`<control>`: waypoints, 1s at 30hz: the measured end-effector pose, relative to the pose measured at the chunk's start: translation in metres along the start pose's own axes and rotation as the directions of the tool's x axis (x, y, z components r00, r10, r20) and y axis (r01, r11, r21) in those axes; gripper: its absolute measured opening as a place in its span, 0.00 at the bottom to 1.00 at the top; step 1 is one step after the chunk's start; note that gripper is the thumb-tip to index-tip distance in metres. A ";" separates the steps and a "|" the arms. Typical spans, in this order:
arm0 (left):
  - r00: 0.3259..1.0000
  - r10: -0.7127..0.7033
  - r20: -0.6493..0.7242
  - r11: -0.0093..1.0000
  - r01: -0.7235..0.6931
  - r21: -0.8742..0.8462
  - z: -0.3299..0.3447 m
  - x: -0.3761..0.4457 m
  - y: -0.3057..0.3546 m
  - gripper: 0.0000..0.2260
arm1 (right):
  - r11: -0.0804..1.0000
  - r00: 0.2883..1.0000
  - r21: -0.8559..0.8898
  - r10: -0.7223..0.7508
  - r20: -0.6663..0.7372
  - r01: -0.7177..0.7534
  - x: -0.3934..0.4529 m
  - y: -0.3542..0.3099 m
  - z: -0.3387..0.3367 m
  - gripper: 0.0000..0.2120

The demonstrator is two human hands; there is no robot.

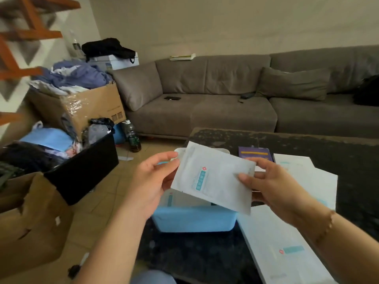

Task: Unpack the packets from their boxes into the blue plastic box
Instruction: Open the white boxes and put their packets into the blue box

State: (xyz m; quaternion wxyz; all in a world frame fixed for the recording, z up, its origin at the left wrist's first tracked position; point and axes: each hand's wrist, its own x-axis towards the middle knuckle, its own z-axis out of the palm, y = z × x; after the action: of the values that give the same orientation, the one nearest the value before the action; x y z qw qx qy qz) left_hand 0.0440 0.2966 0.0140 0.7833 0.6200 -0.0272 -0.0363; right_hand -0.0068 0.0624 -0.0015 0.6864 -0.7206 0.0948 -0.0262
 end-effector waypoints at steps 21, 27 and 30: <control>0.930 0.181 0.321 0.298 -0.363 0.883 -0.047 0.056 -0.018 0.15 | 0.899 0.982 -0.409 0.188 0.032 -0.159 0.068 0.019 0.082 0.16; 0.902 0.096 0.422 0.067 -0.429 0.901 -0.040 0.064 -0.030 0.15 | 0.721 0.990 -0.692 0.122 0.073 -0.038 0.060 0.009 0.081 0.29; 0.903 0.117 0.413 0.039 -0.420 0.907 -0.042 0.066 -0.035 0.15 | 0.641 0.988 -0.767 0.134 0.072 -0.031 0.061 0.007 0.073 0.29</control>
State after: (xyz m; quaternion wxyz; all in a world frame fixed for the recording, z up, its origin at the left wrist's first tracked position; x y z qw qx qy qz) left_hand 0.1129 0.3237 -0.0303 0.1477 0.9545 -0.2494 0.0697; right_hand 0.0648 0.1236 -0.0182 0.3239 -0.9376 0.0876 0.0916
